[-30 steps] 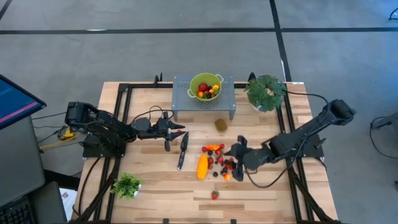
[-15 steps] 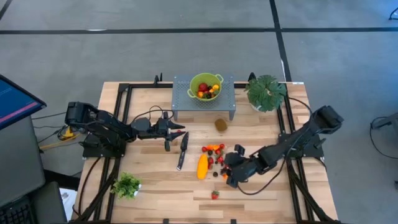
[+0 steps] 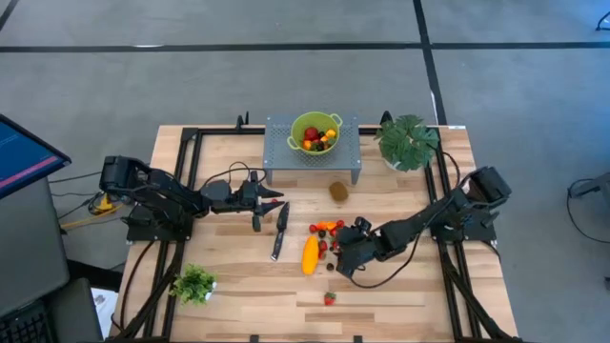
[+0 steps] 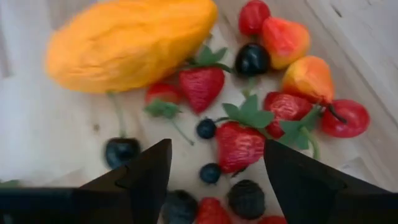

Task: Pick & Place Fruit
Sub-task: Put the strawberry into the green strainer bowl on the shelf

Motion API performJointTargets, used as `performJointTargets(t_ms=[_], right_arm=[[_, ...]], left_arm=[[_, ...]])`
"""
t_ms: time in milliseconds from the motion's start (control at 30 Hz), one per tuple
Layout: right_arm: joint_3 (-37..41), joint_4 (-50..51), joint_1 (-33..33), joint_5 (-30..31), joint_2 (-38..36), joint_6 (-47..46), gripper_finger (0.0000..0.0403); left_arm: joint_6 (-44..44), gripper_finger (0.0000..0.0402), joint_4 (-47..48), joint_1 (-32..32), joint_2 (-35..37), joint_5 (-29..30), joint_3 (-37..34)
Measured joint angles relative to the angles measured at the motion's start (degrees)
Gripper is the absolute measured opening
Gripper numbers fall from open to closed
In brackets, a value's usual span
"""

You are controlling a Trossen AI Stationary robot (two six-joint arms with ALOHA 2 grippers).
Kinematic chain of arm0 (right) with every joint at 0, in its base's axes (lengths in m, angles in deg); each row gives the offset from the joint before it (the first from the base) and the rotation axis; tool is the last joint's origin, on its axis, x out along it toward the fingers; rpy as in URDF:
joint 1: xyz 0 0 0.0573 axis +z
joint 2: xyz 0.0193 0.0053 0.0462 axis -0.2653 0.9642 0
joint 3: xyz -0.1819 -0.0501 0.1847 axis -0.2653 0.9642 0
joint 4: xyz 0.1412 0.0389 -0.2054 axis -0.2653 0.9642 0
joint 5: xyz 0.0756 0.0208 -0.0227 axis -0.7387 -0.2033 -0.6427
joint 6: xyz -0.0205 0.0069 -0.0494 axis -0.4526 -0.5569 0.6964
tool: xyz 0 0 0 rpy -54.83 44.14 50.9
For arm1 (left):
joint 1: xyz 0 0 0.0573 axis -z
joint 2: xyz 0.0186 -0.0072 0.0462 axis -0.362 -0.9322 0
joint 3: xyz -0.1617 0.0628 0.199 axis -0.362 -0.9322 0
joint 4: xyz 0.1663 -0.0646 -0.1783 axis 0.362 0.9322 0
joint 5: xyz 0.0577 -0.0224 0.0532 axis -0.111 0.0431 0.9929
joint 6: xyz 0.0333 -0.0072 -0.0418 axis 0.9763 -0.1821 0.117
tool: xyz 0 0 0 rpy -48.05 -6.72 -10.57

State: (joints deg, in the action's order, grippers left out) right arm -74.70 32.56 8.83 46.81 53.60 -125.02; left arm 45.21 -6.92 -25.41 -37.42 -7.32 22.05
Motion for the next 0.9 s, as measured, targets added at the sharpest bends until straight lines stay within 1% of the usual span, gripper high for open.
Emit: performJointTargets(t_ms=[367,567,700,900], right_arm=[[0.0,-1.2,-2.9,-0.1,5.2,0.0,0.0249],[0.0,-1.3,-3.4,0.1,5.5,0.2,0.0244],[0.0,-1.3,-3.4,0.1,5.5,0.2,0.0214],[0.0,-1.5,-3.4,0.0,5.5,0.2,0.0140]], left_arm=[[0.0,0.0106,0.0,0.0,0.0,0.2,0.0],[0.0,0.0106,0.0,0.0,0.0,0.2,0.0],[0.0,0.0106,0.0,0.0,0.0,0.2,0.0],[0.0,0.0106,0.0,0.0,0.0,0.1,0.0]])
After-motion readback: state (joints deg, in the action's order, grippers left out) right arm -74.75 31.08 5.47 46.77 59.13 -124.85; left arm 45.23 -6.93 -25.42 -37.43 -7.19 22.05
